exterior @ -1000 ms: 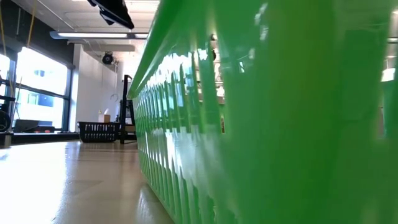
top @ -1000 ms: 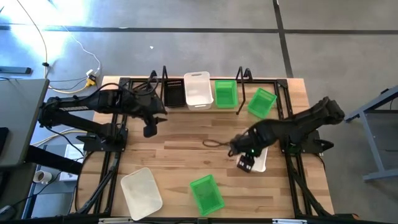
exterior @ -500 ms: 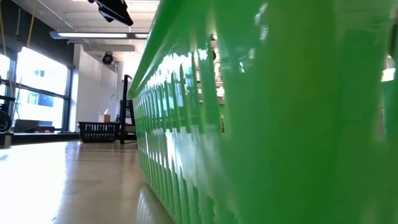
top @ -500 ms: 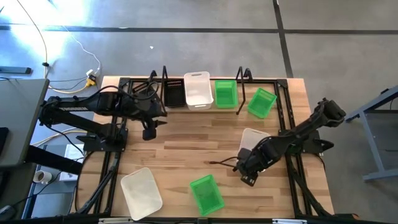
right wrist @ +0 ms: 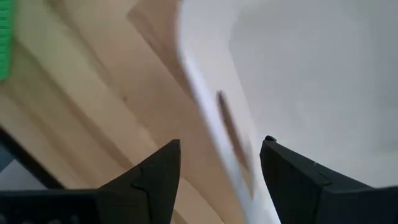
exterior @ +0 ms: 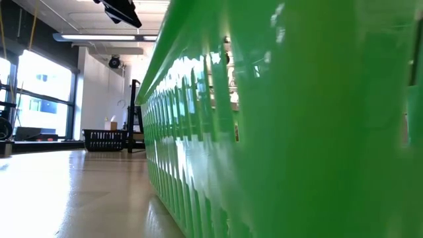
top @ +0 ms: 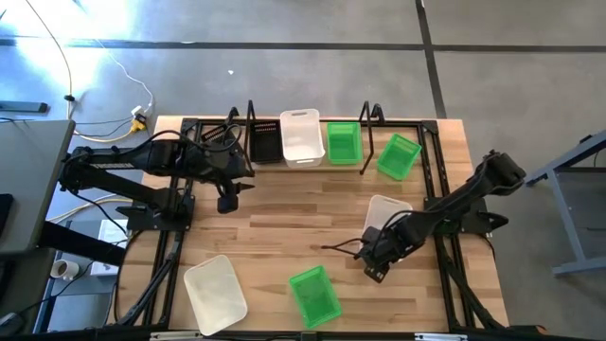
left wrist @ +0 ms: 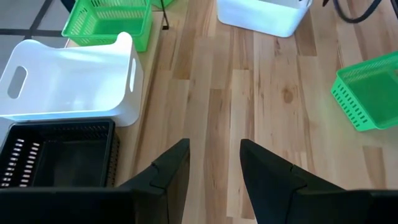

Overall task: Stack baskets on shelf by color
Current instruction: Stack the top right white bin on top of the white bin on the shelf

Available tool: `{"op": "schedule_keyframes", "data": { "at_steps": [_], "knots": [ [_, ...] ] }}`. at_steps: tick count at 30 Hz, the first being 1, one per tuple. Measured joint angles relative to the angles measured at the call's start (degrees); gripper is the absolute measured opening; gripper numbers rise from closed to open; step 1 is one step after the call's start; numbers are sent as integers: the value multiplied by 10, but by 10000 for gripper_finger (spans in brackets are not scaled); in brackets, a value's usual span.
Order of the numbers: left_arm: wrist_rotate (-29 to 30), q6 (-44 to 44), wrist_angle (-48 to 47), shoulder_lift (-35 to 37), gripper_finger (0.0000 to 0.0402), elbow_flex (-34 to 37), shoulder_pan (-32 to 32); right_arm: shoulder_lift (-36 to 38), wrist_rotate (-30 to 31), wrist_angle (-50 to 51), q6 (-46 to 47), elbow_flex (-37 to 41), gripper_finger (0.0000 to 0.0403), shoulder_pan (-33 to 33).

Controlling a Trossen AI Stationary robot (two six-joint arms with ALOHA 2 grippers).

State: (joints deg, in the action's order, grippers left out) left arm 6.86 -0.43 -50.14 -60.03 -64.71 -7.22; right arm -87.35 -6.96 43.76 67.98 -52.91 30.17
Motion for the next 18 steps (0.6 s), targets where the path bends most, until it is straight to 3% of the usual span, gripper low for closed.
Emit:
{"op": "schedule_keyframes", "data": {
  "at_steps": [10, 14, 18],
  "knots": [
    [0, 0, 1, 0, 131, 0, 0, -46, -11, 0, 5, 9, 190, 0],
    [0, 0, 1, 0, 131, 0, 0, -64, -35, -7, 6, 9, 133, -1],
    [0, 1, 2, 0, 131, 0, 0, -64, -38, -23, 13, 9, 43, -1]
  ]
}}
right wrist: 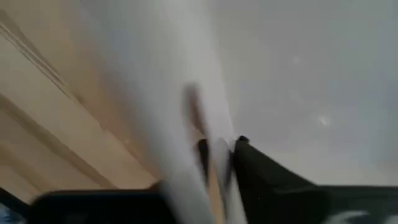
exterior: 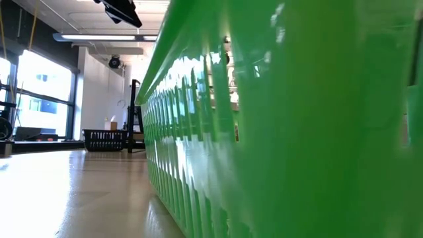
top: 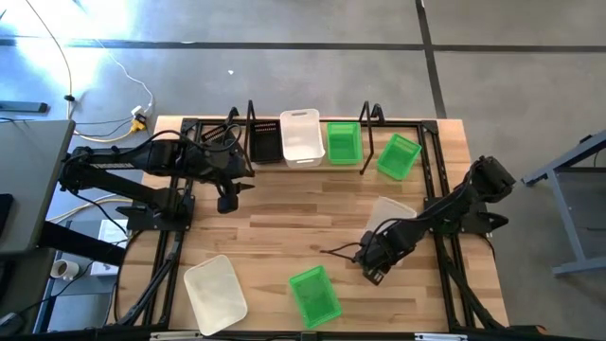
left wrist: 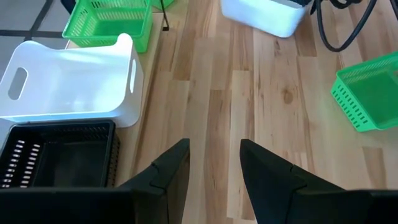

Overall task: Stack baskets on shelf by color
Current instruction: Stack the top right white bin on top of the white bin on the shelf

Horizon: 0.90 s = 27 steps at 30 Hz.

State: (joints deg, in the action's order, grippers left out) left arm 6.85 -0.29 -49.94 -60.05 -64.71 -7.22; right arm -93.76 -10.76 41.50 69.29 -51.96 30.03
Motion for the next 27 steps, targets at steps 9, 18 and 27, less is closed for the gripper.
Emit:
{"op": "schedule_keyframes", "data": {
  "at_steps": [9, 18, 27],
  "knots": [
    [13, -1, 0, 0, 131, 0, 0, 2, 14, 0, 9, -55, 5, 0],
    [19, -10, 0, 0, 131, 0, 0, 3, 80, 0, -39, -156, 1, -26],
    [109, -85, 0, 0, 131, 0, -1, 3, 123, 2, -181, -258, 0, -98]
  ]
}}
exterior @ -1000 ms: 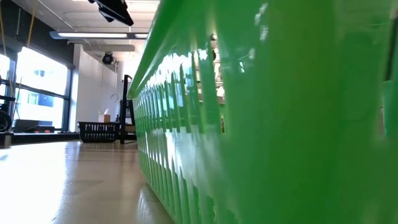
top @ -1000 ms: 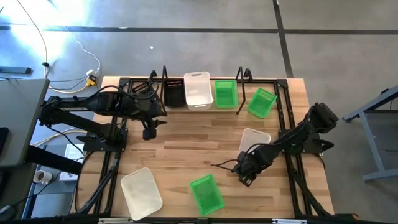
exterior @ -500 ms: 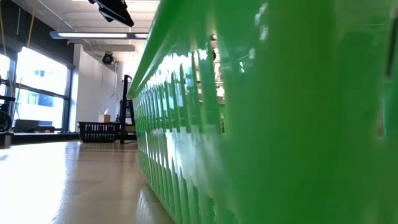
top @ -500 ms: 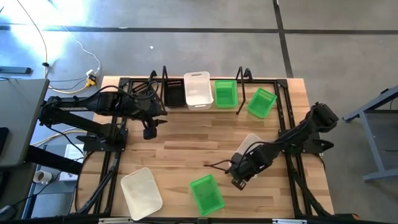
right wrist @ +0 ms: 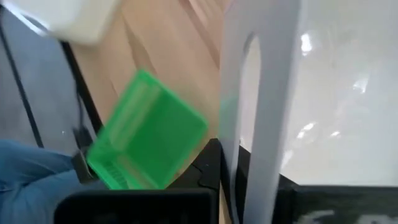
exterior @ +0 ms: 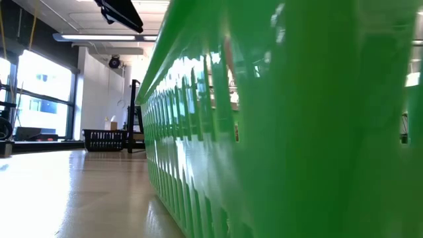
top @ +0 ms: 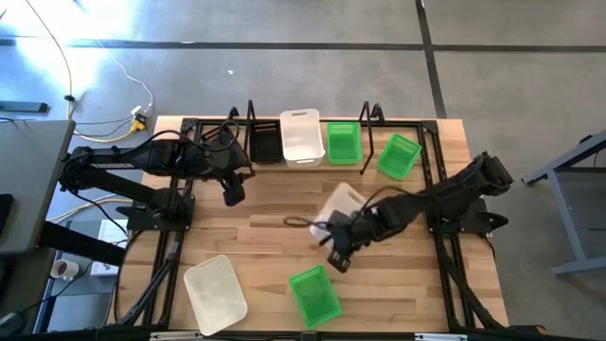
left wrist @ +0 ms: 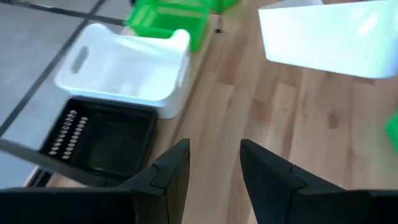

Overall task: Stack baskets on shelf by color
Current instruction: Stack the top right white bin on top of the white bin on the shelf

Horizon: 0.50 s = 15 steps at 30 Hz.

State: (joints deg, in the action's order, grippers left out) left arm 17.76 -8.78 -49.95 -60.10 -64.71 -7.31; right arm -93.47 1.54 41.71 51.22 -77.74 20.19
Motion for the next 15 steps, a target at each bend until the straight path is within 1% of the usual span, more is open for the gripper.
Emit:
{"op": "schedule_keyframes", "data": {
  "at_steps": [7, 15],
  "knots": [
    [26, -16, 0, 0, 131, 0, -23, 0, 0, 0, -150, -80, 0, -75],
    [26, -16, 0, 0, 131, 0, -51, 0, -1, 6, -330, -152, 0, -171]
  ]
}}
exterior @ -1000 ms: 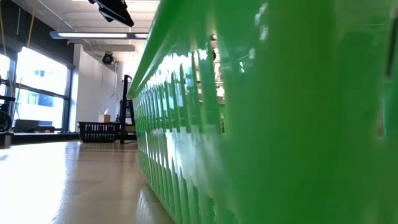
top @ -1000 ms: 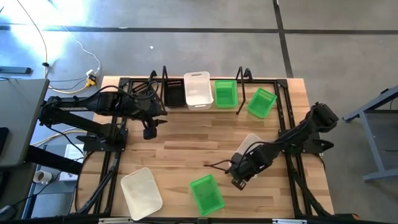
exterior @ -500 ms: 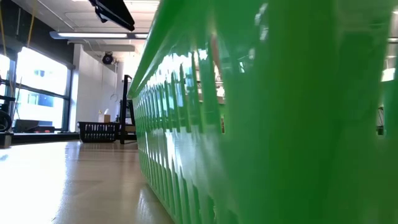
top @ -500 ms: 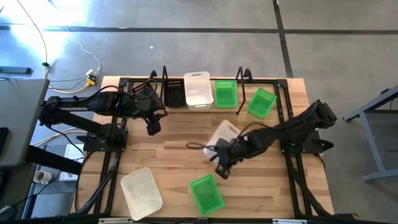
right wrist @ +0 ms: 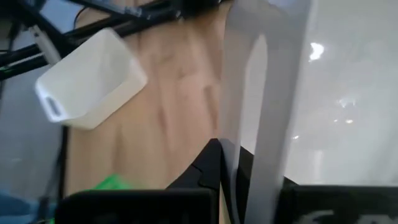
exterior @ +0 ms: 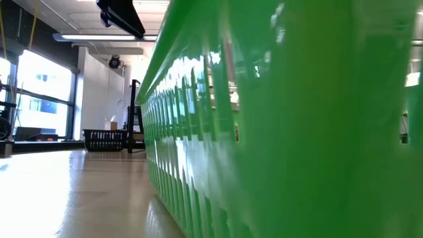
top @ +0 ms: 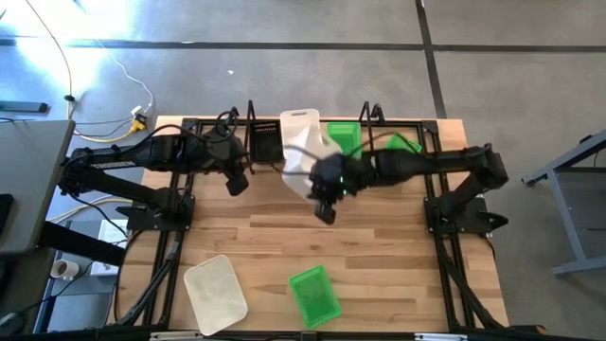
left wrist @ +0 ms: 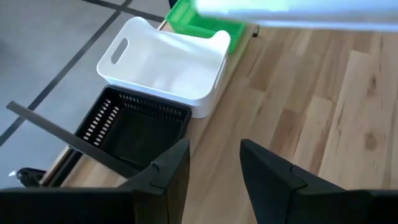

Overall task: Stack baskets on shelf by color
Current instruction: Stack the top right white bin on top of the white bin on the shelf

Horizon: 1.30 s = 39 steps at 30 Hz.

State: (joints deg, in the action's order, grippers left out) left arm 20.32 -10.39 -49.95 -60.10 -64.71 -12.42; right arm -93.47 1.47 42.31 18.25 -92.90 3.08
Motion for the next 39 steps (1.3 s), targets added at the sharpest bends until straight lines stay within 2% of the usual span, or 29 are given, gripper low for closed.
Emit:
{"op": "schedule_keyframes", "data": {
  "at_steps": [4, 12, 20, 30, 39],
  "knots": [
    [-1, -2, 0, 0, 131, 0, -11, 0, 6, 3, -88, -23, 0, -50],
    [-1, -1, 0, 0, 131, 0, -27, 0, 55, 3, -263, -50, 0, -143],
    [0, 0, 0, 0, 131, 0, -44, -5, 41, 17, -368, -54, 0, -218],
    [2, -1, 0, 0, 131, 0, -49, -57, 36, 60, -469, -54, 0, -229],
    [5, -5, 0, 0, 131, 0, -49, -95, 35, 81, -475, -54, 0, -226]
  ]
}}
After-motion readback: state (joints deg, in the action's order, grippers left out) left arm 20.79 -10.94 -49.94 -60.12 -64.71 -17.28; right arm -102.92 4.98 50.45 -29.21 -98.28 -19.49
